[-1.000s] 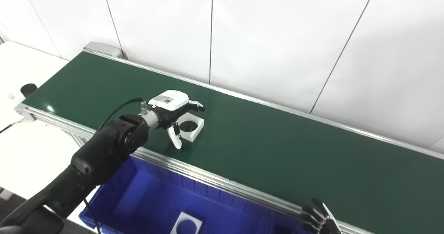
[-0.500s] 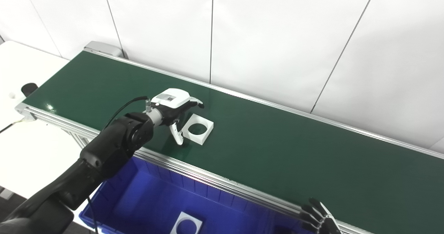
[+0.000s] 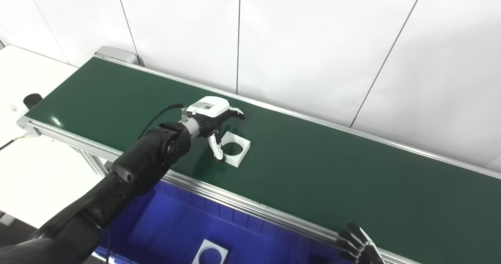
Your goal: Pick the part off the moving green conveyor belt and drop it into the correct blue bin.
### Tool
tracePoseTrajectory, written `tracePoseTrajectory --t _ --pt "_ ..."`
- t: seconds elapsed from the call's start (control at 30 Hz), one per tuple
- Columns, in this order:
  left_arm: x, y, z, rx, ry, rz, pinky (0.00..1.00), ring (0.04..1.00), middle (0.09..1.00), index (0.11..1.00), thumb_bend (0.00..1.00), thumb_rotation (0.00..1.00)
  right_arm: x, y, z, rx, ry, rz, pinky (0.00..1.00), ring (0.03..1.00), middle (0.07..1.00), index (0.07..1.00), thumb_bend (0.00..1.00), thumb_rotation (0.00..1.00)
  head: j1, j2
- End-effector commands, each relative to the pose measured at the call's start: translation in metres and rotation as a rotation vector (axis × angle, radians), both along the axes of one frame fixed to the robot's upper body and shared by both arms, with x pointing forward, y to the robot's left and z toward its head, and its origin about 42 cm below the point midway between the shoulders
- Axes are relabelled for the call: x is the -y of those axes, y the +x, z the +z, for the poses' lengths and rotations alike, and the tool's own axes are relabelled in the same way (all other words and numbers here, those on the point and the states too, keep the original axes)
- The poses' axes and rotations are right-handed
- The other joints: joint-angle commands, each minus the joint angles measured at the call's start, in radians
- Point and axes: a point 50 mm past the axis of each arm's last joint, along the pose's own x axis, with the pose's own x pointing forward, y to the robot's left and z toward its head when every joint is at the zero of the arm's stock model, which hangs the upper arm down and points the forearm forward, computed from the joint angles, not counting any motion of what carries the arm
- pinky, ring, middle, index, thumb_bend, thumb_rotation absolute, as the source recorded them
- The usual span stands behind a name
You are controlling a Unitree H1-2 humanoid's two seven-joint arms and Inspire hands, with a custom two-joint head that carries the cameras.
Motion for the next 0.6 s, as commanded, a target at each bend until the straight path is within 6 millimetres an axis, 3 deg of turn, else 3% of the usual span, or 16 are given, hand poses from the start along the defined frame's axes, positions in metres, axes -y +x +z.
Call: tracePoseTrajectory --t 0.0,0.13,0.27,0.57 --pt "0.003 0.014 0.027 0.065 0.0 -0.017 0.87 0.875 0.86 0.834 0.9 0.02 -0.004 0.003 0.008 0.074 0.025 0.003 0.71 0.775 0.813 0.884 0.57 0.44 -0.003 0.002" --pt "0.014 0.01 0.025 0.03 0.008 -0.059 0.85 0.877 0.882 0.828 0.91 0.01 -0.004 0.002 0.009 0.076 0.024 0.0 0.72 0.774 0.812 0.885 0.57 0.44 -0.005 0.005" --pt "0.026 0.003 0.02 0.001 0.021 -0.1 0.87 0.869 0.839 0.814 0.92 0.0 -0.005 0.002 0.01 0.075 0.028 -0.006 0.71 0.774 0.812 0.889 0.57 0.44 -0.005 0.008" --pt "0.038 -0.008 -0.004 -0.06 0.097 -0.174 0.92 0.861 0.829 0.802 0.91 0.01 -0.006 0.0 0.011 0.083 0.038 -0.011 0.7 0.772 0.811 0.9 0.57 0.43 -0.008 0.015"
